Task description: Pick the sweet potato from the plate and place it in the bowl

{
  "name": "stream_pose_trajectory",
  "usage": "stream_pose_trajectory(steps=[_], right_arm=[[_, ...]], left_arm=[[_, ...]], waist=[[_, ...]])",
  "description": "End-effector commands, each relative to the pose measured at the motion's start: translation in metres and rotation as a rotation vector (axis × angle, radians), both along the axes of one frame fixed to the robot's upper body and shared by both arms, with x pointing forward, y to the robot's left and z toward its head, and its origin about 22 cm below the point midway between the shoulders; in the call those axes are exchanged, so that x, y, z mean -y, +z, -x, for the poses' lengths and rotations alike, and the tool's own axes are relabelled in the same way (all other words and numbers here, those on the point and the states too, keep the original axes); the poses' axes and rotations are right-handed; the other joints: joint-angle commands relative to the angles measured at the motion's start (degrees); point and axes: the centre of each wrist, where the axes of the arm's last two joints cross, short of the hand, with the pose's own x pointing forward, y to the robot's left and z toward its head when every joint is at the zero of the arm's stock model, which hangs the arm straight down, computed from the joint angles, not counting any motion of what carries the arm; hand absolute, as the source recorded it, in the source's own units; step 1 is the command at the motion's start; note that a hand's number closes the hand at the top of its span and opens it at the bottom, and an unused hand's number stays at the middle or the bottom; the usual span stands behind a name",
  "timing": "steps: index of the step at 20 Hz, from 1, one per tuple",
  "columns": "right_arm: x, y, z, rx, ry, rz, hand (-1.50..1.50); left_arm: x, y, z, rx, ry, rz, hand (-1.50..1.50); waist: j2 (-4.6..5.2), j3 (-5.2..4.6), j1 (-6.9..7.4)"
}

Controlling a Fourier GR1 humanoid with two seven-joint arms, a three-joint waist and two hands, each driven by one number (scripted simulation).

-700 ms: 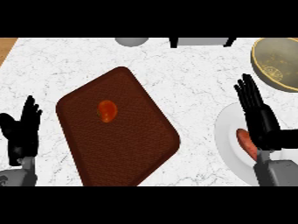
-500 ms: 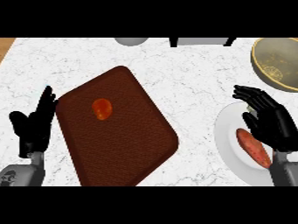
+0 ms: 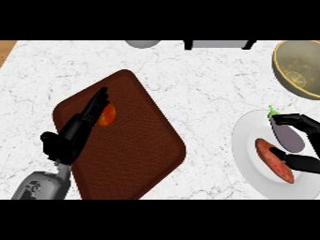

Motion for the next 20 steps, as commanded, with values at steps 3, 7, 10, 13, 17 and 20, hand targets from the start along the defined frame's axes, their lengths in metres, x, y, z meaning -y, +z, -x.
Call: stream_pose_trajectory(steps=[3, 7, 10, 13, 17, 20], right_arm=[[0.027, 0.02, -0.01, 0.026, 0.126, 0.338, -1.5], [0.011, 0.047, -0.033, -0.011, 0.17, 0.576, -1.5], [0.028, 0.091, -0.036, -0.154, 0.229, 0.843, -1.5], [0.011, 0.105, -0.046, -0.344, 0.363, 0.98, -1.5], [-0.006, 0.117, -0.052, -0.511, 0.482, 1.027, -1.5], [-0.03, 0.129, -0.056, -0.558, 0.521, 1.056, -1.5]], left_arm=[[0.008, -0.001, 0.007, 0.025, -0.084, 0.012, 0.0], [-0.002, 0.006, 0.003, 0.026, -0.099, 0.008, 0.0], [0.006, 0.005, 0.002, 0.013, -0.099, -0.011, 0.0], [0.009, 0.005, -0.002, 0.019, -0.085, -0.007, 0.0], [0.014, 0.012, 0.001, 0.026, -0.1, -0.004, 0.0], [0.013, 0.009, 0.001, 0.012, -0.072, 0.007, 0.0]], waist=[[0.15, 0.0, 1.37], [0.1, -0.08, 1.82], [-0.06, -0.25, 1.61], [0.19, -0.37, 2.49], [-0.14, -0.18, 1.44], [-0.16, -0.14, 0.75]])
